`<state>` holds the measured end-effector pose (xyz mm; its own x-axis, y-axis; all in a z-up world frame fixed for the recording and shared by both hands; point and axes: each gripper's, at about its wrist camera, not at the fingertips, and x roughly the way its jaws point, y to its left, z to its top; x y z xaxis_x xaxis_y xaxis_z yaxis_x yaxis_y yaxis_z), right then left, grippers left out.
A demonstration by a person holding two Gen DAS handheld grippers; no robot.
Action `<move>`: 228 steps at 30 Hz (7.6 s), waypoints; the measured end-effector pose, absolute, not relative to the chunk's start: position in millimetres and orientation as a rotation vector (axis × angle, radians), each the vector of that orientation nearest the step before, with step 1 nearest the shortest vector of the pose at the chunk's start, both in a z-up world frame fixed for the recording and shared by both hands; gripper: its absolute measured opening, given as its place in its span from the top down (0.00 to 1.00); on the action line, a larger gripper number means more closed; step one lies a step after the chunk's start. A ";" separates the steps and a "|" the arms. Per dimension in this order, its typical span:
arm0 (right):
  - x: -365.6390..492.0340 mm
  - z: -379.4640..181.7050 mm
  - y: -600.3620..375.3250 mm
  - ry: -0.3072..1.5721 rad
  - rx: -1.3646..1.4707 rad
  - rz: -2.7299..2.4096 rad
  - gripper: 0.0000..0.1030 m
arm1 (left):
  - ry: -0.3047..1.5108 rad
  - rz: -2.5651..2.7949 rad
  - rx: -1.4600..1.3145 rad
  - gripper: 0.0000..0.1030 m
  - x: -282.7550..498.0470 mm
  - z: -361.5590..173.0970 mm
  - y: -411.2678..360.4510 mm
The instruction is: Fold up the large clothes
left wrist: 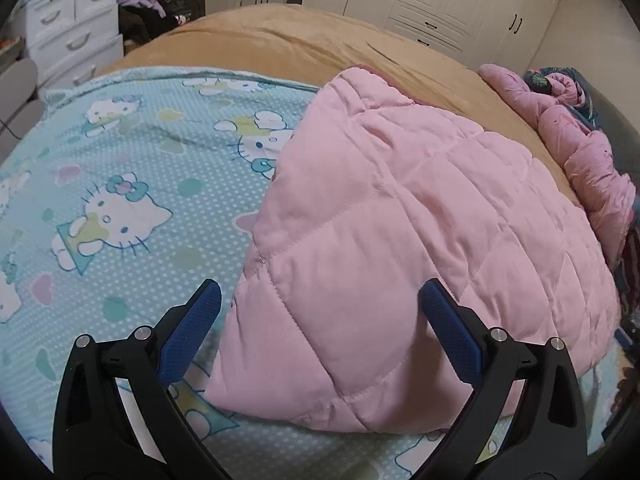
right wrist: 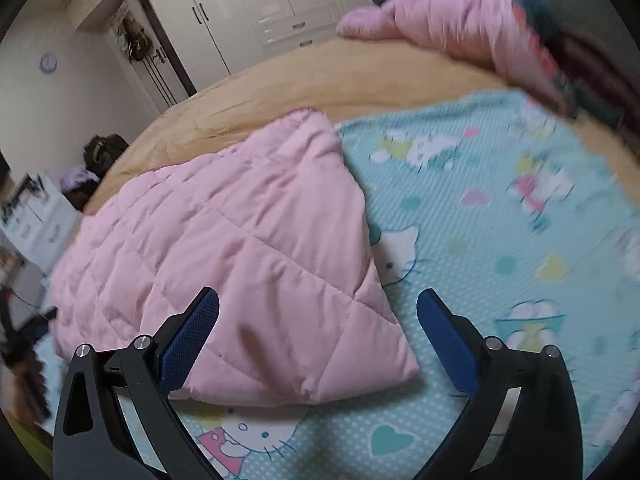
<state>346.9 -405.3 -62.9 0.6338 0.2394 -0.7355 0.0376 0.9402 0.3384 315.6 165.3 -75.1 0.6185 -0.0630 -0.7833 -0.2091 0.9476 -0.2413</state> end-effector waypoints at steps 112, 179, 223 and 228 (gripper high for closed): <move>314.3 -37.1 -351.2 0.925 0.444 0.507 0.60 | 0.779 -0.129 -0.467 0.65 246.2 -40.5 159.8; 246.1 -51.9 -355.7 1.002 0.228 0.172 0.06 | 0.957 0.074 -0.301 0.09 188.7 -70.9 166.6; 45.5 0.7 -260.5 0.641 0.083 0.243 0.04 | 0.597 -0.018 -0.130 0.09 22.8 1.1 69.8; 47.3 -1.7 -260.5 0.662 0.077 0.244 0.04 | 0.609 -0.004 -0.129 0.09 23.9 -0.7 69.1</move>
<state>47.3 -260.5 -1.7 0.7611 0.2488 -0.5990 -0.2000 0.9685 0.1481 23.9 69.1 -0.7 0.8207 -0.0418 -0.5699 -0.0340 0.9920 -0.1217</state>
